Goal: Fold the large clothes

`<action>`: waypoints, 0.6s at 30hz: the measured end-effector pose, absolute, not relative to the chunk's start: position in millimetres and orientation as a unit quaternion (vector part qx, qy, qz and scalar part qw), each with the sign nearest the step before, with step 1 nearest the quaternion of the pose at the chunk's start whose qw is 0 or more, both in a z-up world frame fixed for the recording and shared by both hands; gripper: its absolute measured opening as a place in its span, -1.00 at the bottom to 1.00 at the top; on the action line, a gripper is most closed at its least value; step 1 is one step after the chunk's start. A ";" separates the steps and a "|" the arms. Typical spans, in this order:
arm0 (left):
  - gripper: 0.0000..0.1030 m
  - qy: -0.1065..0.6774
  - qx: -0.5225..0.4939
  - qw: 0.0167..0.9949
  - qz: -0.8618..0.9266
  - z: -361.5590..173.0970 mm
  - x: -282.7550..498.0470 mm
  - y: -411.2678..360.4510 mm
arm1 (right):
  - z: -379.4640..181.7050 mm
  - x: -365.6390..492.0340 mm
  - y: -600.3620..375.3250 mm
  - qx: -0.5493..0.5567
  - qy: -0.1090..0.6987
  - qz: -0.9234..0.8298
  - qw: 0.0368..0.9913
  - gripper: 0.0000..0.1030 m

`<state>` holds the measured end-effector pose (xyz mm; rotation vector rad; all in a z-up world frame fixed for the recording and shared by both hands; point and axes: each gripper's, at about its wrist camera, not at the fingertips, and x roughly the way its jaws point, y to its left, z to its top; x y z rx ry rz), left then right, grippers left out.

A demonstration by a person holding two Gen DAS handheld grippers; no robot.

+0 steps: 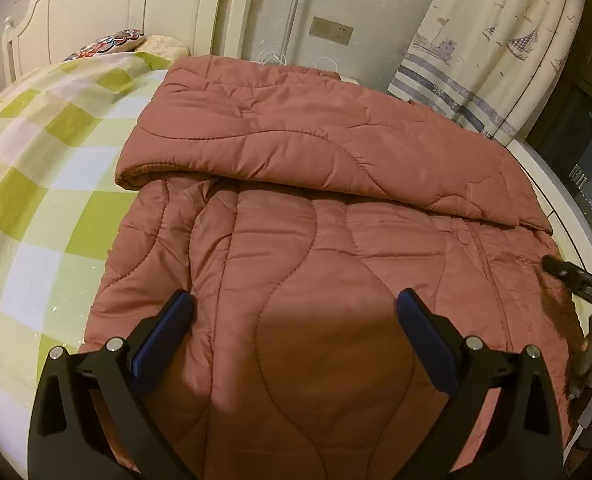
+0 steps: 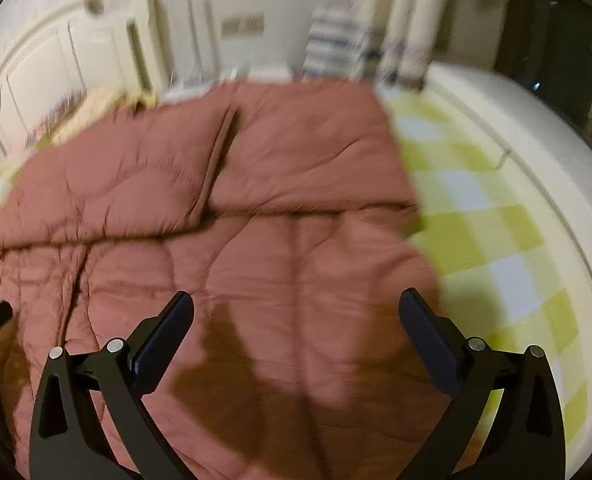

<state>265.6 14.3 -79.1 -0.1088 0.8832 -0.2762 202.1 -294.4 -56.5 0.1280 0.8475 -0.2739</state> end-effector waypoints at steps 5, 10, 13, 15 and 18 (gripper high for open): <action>0.96 0.428 -0.038 0.894 -0.127 -79.2 264.8 11.7 | -81.8 192.7 -339.8 0.152 0.446 -0.148 0.870 0.91; 0.96 0.429 -0.036 0.894 -0.126 -79.7 264.7 12.0 | -64.5 177.1 -319.1 0.114 0.394 -0.180 0.894 0.91; 0.96 0.431 -0.025 0.894 -0.121 -79.8 264.1 8.5 | -48.3 181.6 -295.3 0.087 0.371 -0.137 0.914 0.91; 0.96 0.432 -0.020 0.894 -0.118 -79.8 264.0 7.4 | -43.7 197.3 -279.8 0.064 0.379 -0.106 0.917 0.91; 0.96 0.432 -0.021 0.894 -0.118 -79.7 263.8 7.2 | -56.8 229.1 -270.6 0.035 0.424 -0.083 0.901 0.91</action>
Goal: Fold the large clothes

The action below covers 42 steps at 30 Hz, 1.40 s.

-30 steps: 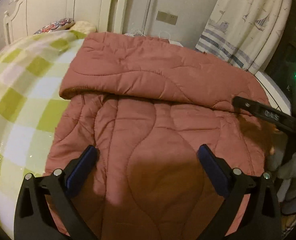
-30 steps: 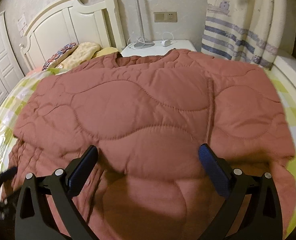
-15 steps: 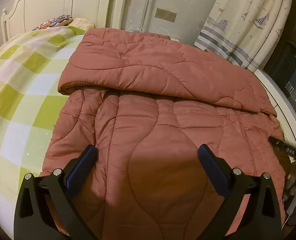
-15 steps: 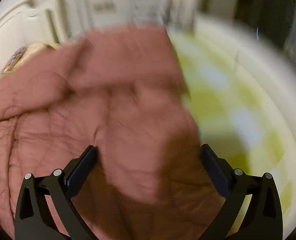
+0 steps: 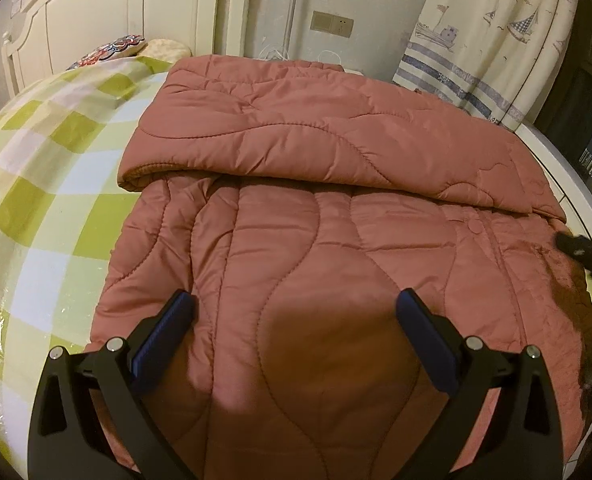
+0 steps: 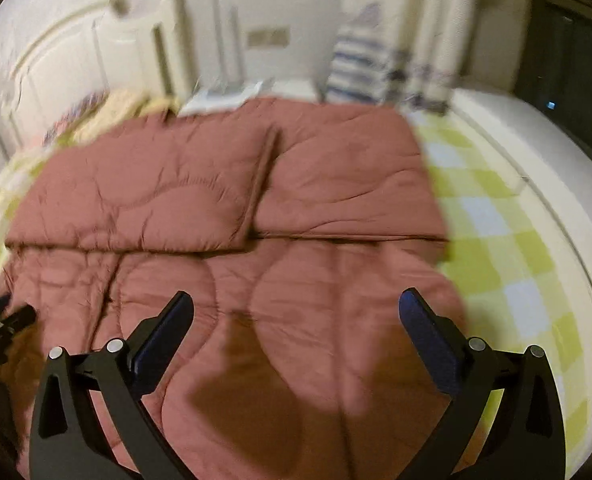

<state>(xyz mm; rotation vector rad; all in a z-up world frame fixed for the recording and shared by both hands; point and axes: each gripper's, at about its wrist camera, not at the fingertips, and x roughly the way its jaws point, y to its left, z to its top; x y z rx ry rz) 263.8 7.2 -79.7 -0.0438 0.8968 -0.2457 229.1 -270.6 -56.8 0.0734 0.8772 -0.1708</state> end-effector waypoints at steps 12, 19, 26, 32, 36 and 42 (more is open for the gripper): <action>0.96 0.432 -0.023 0.894 -0.119 -80.0 263.0 5.5 | -69.4 225.1 -317.0 0.135 0.417 -0.179 0.881 0.91; 0.96 0.446 0.006 0.889 -0.104 -62.0 266.7 -12.4 | -40.9 219.9 -239.3 0.046 0.388 -0.065 0.918 0.91; 0.96 0.426 0.064 0.899 -0.080 -56.8 303.2 -49.8 | -64.1 255.1 -210.3 0.014 0.430 -0.059 0.901 0.91; 0.96 0.444 0.040 0.890 -0.091 -79.8 318.4 -39.3 | -85.7 259.0 -204.6 0.014 0.458 -0.057 0.887 0.91; 0.96 0.442 0.044 0.892 -0.089 -79.4 315.8 -38.6 | -86.0 256.1 -204.9 0.016 0.456 -0.056 0.888 0.91; 0.96 0.439 0.042 0.893 -0.089 -82.3 311.7 -37.4 | -60.5 248.0 -214.5 0.053 0.411 -0.078 0.907 0.91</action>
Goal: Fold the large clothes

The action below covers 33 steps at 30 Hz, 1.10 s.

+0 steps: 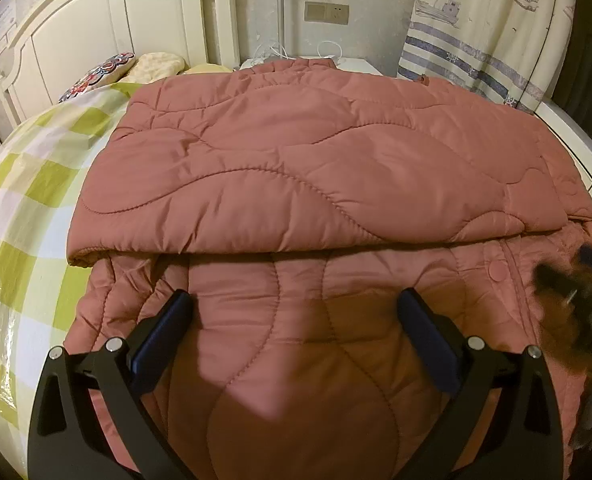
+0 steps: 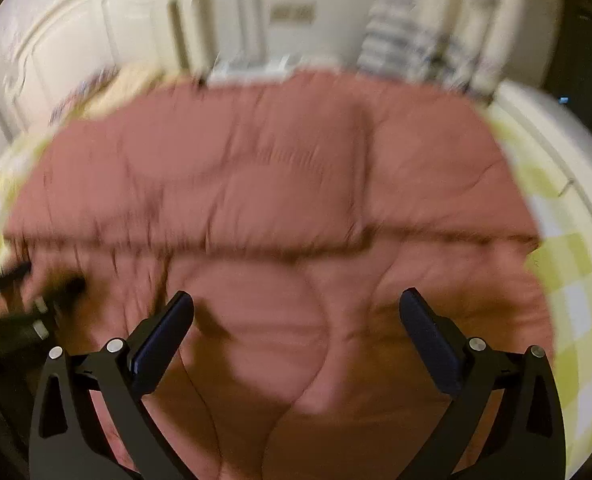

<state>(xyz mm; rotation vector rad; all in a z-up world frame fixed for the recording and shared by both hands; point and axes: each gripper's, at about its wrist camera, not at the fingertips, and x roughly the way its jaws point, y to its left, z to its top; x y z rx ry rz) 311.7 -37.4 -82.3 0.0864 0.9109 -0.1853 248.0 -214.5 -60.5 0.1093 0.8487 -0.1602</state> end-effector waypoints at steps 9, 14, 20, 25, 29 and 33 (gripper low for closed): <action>0.96 0.431 0.023 0.897 -0.093 -79.6 308.8 -31.0 | -65.3 324.1 -177.5 -0.038 0.420 -0.045 0.906 0.91; 0.96 0.432 0.018 0.897 -0.096 -79.3 308.7 -30.2 | -60.4 338.8 -181.7 -0.012 0.462 -0.039 0.886 0.91; 0.96 0.433 0.023 0.896 -0.094 -79.3 308.7 -33.7 | -25.0 366.1 -162.4 -0.026 0.384 -0.023 0.923 0.91; 0.96 0.432 0.013 0.897 -0.099 -78.8 308.1 -30.8 | -74.8 414.1 -155.0 -0.037 0.448 -0.006 0.893 0.91; 0.96 0.430 0.006 0.897 -0.102 -78.4 308.3 -29.3 | -56.3 407.3 -165.0 -0.015 0.449 -0.016 0.893 0.91; 0.96 0.430 0.004 0.897 -0.104 -78.2 307.6 -29.1 | -23.9 368.3 -185.6 0.028 0.375 -0.048 0.925 0.91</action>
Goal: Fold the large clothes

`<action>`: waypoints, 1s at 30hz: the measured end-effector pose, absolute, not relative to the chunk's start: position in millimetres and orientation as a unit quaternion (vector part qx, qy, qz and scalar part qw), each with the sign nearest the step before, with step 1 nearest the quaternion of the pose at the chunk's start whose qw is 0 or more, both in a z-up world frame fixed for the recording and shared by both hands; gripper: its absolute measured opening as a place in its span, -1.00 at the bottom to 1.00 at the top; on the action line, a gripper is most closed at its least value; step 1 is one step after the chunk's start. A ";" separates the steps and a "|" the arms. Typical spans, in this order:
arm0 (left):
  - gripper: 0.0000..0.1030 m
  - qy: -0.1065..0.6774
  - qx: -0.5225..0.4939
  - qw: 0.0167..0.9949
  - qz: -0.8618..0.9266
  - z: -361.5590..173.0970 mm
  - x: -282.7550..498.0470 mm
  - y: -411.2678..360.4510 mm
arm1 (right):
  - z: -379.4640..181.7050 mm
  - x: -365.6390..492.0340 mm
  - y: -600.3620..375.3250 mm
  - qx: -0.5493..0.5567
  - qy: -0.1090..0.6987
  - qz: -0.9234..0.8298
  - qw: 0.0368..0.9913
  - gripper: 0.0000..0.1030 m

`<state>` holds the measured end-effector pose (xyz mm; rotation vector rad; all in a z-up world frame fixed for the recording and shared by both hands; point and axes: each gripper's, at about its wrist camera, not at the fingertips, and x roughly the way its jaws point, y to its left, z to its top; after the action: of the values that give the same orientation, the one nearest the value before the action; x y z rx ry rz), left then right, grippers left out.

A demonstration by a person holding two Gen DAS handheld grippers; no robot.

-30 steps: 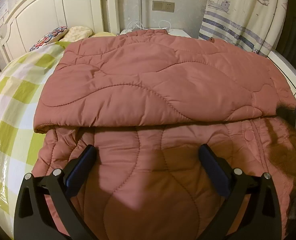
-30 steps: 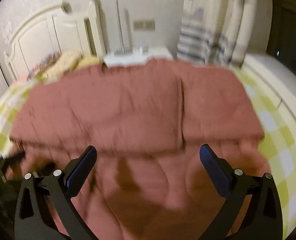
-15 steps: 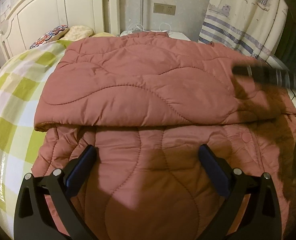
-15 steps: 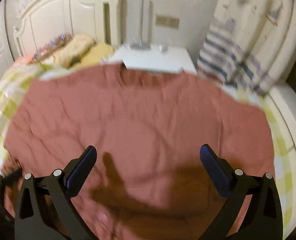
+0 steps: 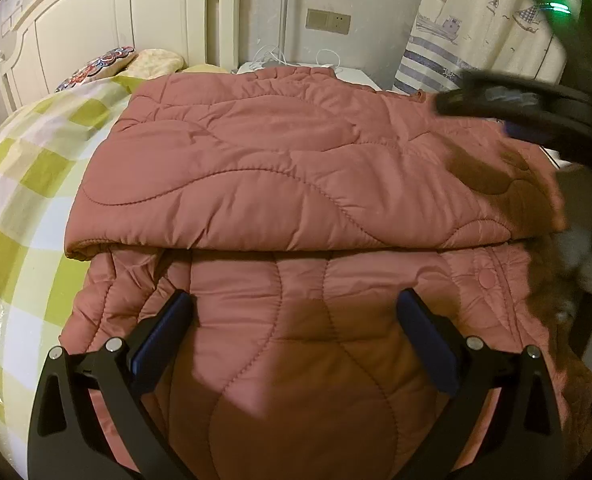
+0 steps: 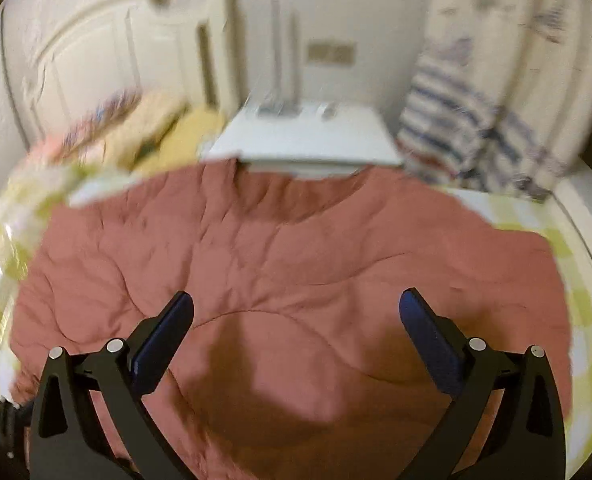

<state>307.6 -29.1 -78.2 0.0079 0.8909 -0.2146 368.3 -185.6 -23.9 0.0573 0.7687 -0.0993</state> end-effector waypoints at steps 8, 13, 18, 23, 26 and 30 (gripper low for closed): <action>0.96 0.428 -0.005 0.897 -0.107 -77.9 308.2 -26.1 | -58.0 359.7 -214.5 0.043 0.420 -0.057 0.905 0.91; 0.96 0.427 -0.009 0.898 -0.109 -77.7 309.6 -23.2 | -28.2 304.7 -206.4 0.049 0.359 -0.058 0.930 0.91; 0.96 0.427 -0.010 0.898 -0.110 -77.6 310.2 -22.6 | -73.9 312.0 -203.0 0.008 0.440 -0.045 0.897 0.91; 0.96 0.426 -0.014 0.898 -0.111 -77.8 311.0 -21.8 | -47.6 279.4 -204.9 0.032 0.420 -0.053 0.905 0.91; 0.96 0.426 -0.015 0.898 -0.111 -78.0 310.7 -22.4 | -59.9 259.5 -188.4 -0.025 0.437 -0.043 0.898 0.91; 0.96 0.426 -0.014 0.898 -0.110 -78.0 310.4 -22.7 | -82.1 254.6 -203.2 -0.005 0.455 -0.026 0.890 0.91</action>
<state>310.4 -22.7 -78.0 -0.0287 0.8822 -0.2280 254.6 -203.2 -82.1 -0.0098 0.9454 -0.0549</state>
